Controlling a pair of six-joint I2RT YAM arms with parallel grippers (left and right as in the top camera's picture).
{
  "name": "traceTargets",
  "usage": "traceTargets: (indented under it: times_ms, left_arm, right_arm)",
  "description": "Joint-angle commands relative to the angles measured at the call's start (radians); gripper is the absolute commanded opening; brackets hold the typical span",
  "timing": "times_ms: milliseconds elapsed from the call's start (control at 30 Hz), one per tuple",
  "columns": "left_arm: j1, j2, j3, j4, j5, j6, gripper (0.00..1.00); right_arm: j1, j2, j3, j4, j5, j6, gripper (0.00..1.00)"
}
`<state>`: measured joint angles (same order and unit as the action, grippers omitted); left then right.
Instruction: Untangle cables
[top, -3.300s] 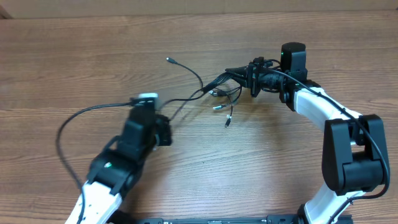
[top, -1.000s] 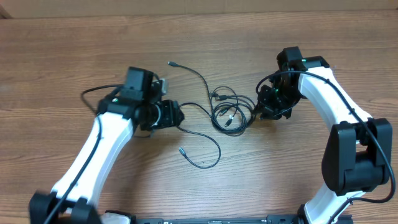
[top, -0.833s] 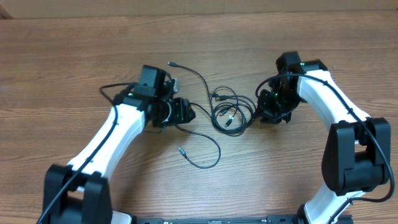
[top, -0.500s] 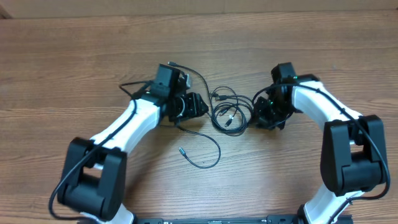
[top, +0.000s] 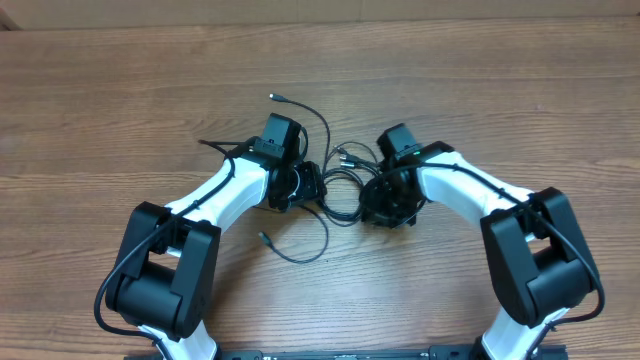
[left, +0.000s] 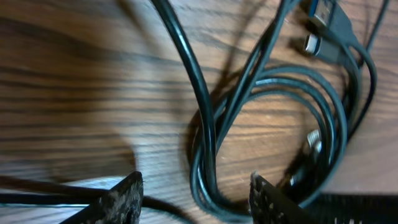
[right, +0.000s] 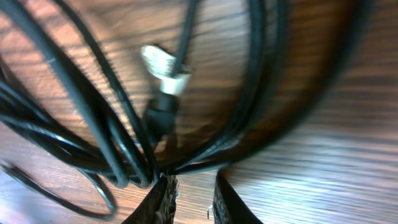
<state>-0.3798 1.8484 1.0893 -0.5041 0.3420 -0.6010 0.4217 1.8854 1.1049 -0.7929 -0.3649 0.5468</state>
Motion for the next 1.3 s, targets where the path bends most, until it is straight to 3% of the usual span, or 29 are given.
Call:
traceTargets:
  times_ms: [0, 133, 367, 433, 500, 533, 767, 867, 1000, 1133, 1267]
  left_arm:
    - [0.001, 0.010, 0.012, 0.004, -0.079, -0.009, 0.57]
    - [0.002, 0.010, 0.012, 0.014, -0.165, -0.009, 0.57]
    - [-0.002, 0.010, 0.012, 0.063, -0.195, -0.031, 0.57]
    - [-0.002, 0.011, 0.012, 0.076, -0.195, -0.048, 0.56]
    - [-0.002, 0.011, 0.012, 0.084, -0.193, -0.063, 0.54]
    - [-0.002, 0.011, 0.012, 0.086, -0.192, -0.067, 0.53]
    - [-0.019, 0.036, 0.012, 0.101, -0.195, -0.077, 0.52]
    - [-0.031, 0.058, 0.012, 0.115, -0.195, -0.076, 0.47]
    - [-0.034, 0.074, 0.012, 0.136, -0.193, -0.076, 0.25]
    - [-0.032, 0.072, 0.021, 0.143, -0.192, -0.047, 0.11]
    - [-0.033, 0.065, 0.049, 0.134, -0.180, 0.011, 0.09]
  right_arm:
    - [0.020, -0.006, -0.004, 0.006, 0.031, 0.008, 0.19]
    - [0.012, -0.006, 0.010, -0.034, 0.022, 0.007, 0.11]
    - [-0.002, -0.006, 0.149, -0.191, 0.024, -0.113, 0.13]
    - [-0.002, -0.006, 0.176, -0.200, 0.025, -0.143, 0.16]
    - [-0.003, -0.006, 0.187, -0.194, 0.025, -0.156, 0.32]
    - [-0.003, -0.006, 0.187, -0.186, 0.024, -0.156, 0.35]
    - [0.000, -0.006, 0.178, -0.177, 0.024, -0.155, 0.39]
    - [0.008, -0.006, 0.163, -0.154, 0.024, -0.155, 0.38]
    - [0.011, -0.006, 0.143, -0.120, 0.025, -0.155, 0.35]
    - [0.011, -0.006, 0.126, -0.105, 0.028, -0.151, 0.35]
    - [0.011, -0.006, 0.100, -0.086, 0.029, -0.151, 0.34]
